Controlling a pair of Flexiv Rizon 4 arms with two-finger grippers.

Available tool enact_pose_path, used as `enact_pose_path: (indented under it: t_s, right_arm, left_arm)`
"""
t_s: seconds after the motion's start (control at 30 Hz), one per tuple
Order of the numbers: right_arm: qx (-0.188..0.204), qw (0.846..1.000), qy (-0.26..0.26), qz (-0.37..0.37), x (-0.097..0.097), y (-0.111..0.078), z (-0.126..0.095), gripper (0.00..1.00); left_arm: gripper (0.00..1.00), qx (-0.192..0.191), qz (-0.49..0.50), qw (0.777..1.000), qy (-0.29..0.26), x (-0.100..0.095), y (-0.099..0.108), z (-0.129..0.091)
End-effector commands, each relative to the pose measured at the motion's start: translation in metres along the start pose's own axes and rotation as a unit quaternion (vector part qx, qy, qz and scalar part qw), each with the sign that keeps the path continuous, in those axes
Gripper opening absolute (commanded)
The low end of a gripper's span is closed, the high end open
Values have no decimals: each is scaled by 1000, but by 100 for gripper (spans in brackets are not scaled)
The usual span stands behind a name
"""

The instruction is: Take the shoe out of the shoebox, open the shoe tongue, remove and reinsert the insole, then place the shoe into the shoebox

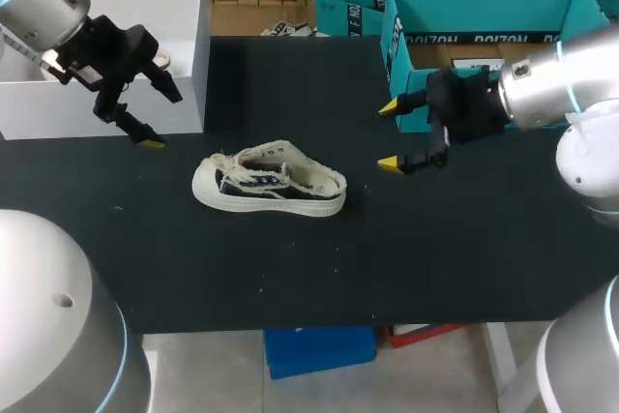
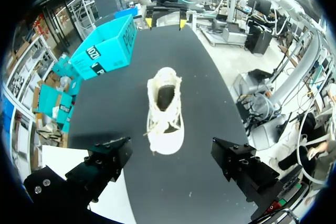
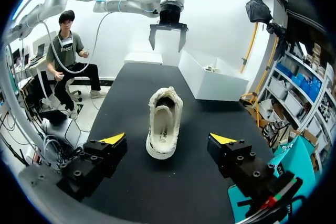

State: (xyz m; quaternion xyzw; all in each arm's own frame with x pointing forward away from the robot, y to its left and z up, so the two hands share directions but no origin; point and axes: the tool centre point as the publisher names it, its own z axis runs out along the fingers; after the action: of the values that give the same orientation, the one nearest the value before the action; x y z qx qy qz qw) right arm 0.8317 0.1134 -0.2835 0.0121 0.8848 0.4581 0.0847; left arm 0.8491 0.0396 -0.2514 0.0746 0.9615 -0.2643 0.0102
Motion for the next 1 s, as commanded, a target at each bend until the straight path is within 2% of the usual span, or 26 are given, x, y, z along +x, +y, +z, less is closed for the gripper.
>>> enact_pose_path:
  t_s: [0.03, 0.57, 0.73, 1.0]
  right_arm:
    - [-23, 1000, 1, 0, -5, -7, 40, 100]
    - [-51, 999, -8, 9, 7, -15, 97, 100]
    - [-48, 999, -3, 18, 14, -18, 113, 100]
    - [-29, 999, 23, 25, 20, -22, 127, 100]
  left_arm:
    - [100, 0, 1, 1000, -2, 0, 1, 1]
    - [100, 0, 1, 1000, -2, 0, 1, 1]
    - [100, 0, 1, 1000, -2, 0, 1, 1]
    - [100, 0, 1, 1000, -2, 0, 1, 1]
